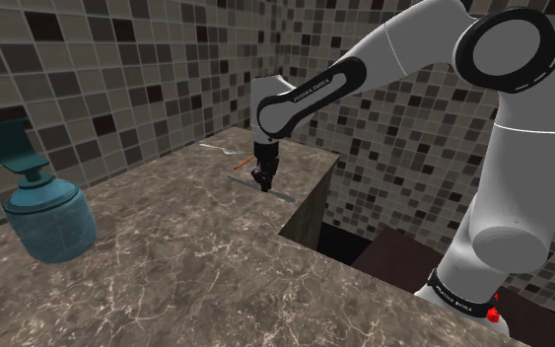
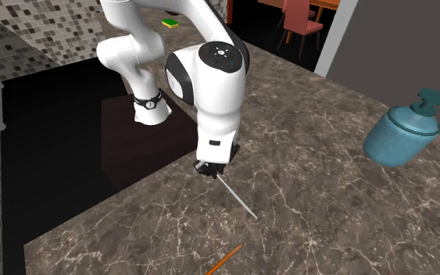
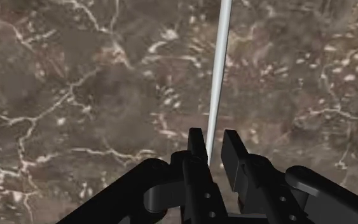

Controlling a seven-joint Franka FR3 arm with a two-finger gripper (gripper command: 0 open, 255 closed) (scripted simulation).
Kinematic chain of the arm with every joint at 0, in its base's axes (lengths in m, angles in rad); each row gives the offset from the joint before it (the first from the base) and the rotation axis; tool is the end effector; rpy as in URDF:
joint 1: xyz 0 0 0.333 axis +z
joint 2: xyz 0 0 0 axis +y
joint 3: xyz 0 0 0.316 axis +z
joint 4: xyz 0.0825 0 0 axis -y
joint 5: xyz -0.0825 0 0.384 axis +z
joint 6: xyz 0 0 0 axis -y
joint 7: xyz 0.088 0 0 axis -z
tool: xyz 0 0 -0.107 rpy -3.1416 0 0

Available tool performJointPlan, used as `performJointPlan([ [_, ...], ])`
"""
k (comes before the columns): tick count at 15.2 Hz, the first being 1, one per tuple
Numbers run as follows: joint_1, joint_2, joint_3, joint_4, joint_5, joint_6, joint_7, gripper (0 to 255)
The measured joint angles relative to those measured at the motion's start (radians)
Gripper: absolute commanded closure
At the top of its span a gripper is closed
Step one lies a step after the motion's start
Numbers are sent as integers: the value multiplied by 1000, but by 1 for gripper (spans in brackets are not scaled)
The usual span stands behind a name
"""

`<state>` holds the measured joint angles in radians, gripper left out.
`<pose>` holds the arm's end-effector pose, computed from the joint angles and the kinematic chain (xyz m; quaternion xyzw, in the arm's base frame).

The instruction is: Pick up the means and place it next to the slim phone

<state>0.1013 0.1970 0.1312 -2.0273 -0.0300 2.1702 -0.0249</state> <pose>0.5649 0.1307 0.3481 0.9904 0.1361 -0.0260 0.0020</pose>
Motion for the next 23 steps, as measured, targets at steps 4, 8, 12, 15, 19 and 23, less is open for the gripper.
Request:
performJointPlan([
  [4,0,0,0,0,0,0,0,255],
  [8,0,-3,0,2,0,-5,0,255],
  [12,-1,-24,1,25,4,-48,-2,255],
  [15,-2,-42,1,44,8,-86,-7,255],
  [19,-1,-65,3,71,11,-135,-6,255],
  [23,-2,-81,3,100,14,-180,-8,255],
])
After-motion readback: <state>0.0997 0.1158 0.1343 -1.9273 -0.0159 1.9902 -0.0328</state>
